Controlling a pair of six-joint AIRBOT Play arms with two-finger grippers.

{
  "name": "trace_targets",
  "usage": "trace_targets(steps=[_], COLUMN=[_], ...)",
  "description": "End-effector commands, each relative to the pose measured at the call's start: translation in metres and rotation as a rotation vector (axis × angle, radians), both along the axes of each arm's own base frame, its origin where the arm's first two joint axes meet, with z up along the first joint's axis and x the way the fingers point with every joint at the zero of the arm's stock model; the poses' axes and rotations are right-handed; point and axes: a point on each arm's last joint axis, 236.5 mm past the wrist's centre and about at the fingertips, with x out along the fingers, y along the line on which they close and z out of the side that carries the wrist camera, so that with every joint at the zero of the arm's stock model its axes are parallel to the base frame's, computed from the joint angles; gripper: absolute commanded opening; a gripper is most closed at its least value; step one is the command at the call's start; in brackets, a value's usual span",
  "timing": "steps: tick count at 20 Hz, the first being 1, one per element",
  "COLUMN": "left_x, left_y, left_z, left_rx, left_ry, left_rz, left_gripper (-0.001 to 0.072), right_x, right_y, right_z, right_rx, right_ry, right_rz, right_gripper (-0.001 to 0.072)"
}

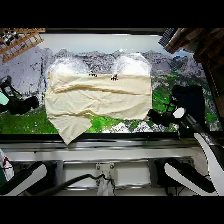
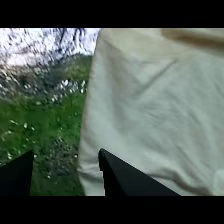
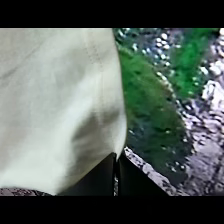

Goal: Fold the clothes and pants, and hang the long-sleeved shirts on hangers.

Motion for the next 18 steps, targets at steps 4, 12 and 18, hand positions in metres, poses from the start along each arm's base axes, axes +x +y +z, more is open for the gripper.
trace_targets(steps=[4,12,18], left_x=[-0.010,-0.021,-0.028], left_y=[-0.025,-0.038,-0.043], left_z=[-0.036,-0.060,-0.073], left_rx=[-0.119,-0.175,-0.200], left_ry=[0.080,0.171,0.225], left_rz=[-0.006,-0.017,-0.017], left_gripper=[0.0393,0.0319,0.0212], right_x=[0.002,0.003,0.003], right_y=[-0.001,-0.001,0.000], right_z=[0.001,0.001,0.001], right_rx=[-0.012,-0.012,-0.009], right_ry=[-0.019,-0.020,-0.020], right_rz=[0.027,0.029,0.027], right_gripper=[0.0022,0.0022,0.0022])
